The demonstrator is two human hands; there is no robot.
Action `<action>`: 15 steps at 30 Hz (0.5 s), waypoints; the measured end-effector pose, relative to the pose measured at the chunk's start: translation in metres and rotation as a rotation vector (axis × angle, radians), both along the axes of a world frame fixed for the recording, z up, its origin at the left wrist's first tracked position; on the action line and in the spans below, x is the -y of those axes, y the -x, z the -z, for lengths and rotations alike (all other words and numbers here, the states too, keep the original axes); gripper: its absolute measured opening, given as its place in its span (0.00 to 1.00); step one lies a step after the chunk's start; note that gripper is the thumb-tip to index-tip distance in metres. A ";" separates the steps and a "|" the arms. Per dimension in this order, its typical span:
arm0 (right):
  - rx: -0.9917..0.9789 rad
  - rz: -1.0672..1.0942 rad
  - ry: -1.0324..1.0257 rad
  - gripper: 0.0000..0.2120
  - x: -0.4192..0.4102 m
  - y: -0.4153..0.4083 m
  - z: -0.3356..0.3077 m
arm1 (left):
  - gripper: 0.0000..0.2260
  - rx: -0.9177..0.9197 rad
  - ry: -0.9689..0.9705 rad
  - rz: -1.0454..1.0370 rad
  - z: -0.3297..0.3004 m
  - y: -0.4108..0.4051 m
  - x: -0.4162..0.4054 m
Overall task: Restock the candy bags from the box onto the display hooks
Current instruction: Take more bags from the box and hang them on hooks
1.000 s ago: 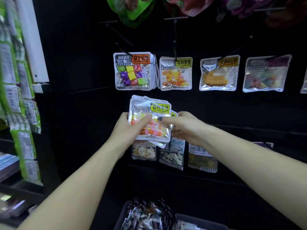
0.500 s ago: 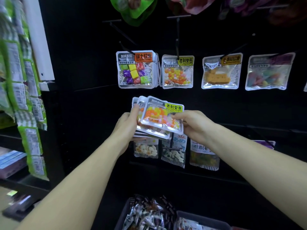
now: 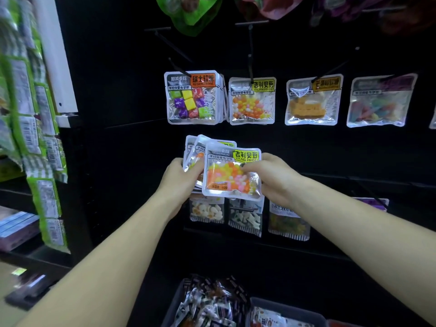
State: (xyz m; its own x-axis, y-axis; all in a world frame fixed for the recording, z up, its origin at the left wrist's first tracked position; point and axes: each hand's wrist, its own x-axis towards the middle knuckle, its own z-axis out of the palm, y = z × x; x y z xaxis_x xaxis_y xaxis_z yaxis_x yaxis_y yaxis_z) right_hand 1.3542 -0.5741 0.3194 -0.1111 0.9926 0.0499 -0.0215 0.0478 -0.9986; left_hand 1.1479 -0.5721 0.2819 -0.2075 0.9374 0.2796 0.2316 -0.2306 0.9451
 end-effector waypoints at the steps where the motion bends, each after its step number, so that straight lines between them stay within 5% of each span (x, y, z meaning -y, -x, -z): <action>1: 0.044 0.036 -0.047 0.12 0.001 0.000 0.000 | 0.22 -0.001 -0.011 -0.003 0.001 0.000 0.000; 6: 0.316 0.204 -0.431 0.08 0.016 -0.005 -0.019 | 0.09 0.056 -0.070 -0.068 0.004 0.001 -0.001; 15: 0.204 0.231 -0.761 0.08 0.037 -0.016 -0.074 | 0.11 0.044 -0.081 -0.071 0.005 -0.001 -0.001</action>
State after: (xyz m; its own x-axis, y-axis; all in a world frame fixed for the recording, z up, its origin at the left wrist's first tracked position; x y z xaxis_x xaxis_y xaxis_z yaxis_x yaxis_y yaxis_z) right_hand 1.3703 -0.6111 0.3936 0.0119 0.6945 0.7194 0.2503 0.6944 -0.6746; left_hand 1.1485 -0.5713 0.2771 -0.2868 0.8945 0.3430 0.2088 -0.2911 0.9336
